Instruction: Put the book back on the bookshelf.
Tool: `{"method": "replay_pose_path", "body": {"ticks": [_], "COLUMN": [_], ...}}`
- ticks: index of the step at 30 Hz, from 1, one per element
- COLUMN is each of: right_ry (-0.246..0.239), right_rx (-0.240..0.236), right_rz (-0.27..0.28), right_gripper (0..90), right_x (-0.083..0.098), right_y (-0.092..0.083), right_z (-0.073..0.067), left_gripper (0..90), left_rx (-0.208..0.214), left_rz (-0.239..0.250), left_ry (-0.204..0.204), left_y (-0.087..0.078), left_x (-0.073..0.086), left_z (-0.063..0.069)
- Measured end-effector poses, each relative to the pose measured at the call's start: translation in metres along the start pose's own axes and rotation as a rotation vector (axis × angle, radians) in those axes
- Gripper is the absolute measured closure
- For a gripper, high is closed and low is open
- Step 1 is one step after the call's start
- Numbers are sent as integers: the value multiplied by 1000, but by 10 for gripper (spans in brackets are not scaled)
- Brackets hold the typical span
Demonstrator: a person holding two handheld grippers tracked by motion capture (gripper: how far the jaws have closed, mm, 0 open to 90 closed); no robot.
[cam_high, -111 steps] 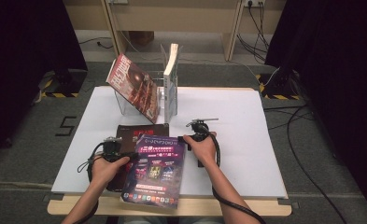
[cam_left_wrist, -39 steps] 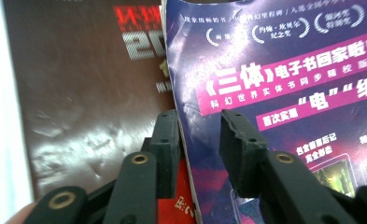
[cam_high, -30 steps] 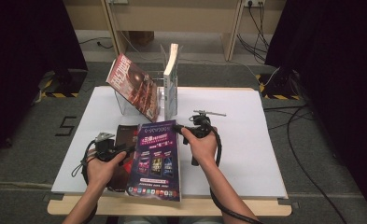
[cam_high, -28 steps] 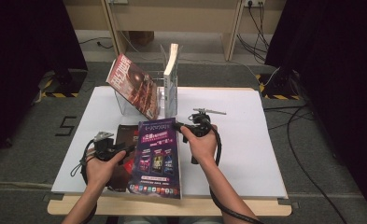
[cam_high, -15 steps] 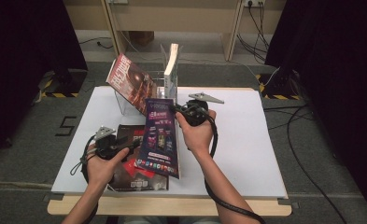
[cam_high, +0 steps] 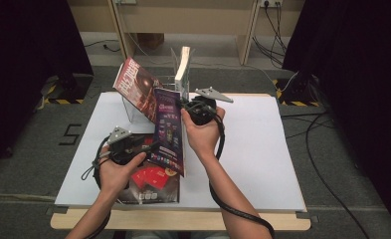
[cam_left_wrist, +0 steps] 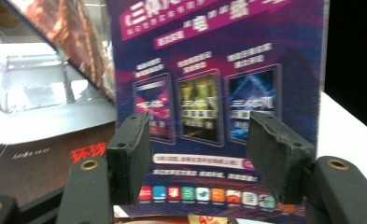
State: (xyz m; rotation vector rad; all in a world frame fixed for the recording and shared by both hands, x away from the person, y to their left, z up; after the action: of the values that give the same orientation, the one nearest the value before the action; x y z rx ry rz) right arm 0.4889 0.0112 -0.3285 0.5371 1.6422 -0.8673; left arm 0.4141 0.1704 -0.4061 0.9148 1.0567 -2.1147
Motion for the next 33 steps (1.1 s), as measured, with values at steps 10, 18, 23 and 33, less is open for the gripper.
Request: {"method": "replay_pose_path", "body": {"ticks": [10, 18, 23, 33], "right_ry": [-13, -16, -22, -28], "right_rx": [14, 16, 19, 23], "right_rz": [5, -2, -9, -10], "right_gripper": [838, 838, 838, 838], "right_x": [-7, -6, -5, -3], "right_y": [11, 11, 12, 12], "right_z": [-6, -4, -3, -4], "left_gripper": [348, 334, 310, 301], "left_rx": [-11, -20, -31, -55], "left_rz": [34, 38, 40, 56], "left_ry": [57, 97, 110, 135], "left_y": [16, 33, 41, 52], "left_x": [-23, -24, -20, -22], "left_z": [26, 43, 52, 60]}}
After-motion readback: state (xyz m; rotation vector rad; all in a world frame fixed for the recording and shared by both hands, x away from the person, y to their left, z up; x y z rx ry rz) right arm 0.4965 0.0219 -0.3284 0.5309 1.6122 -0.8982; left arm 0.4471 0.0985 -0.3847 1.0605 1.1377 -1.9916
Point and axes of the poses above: each handheld gripper's, and its own axes: y roughly forward along the jaws, x roughly out of its underside, z roughly to its right, the point moved 6 cm from there along y, roughly forward along the jaws, and after that the axes turned 14 degrees about -y, right-handed, at the moved point
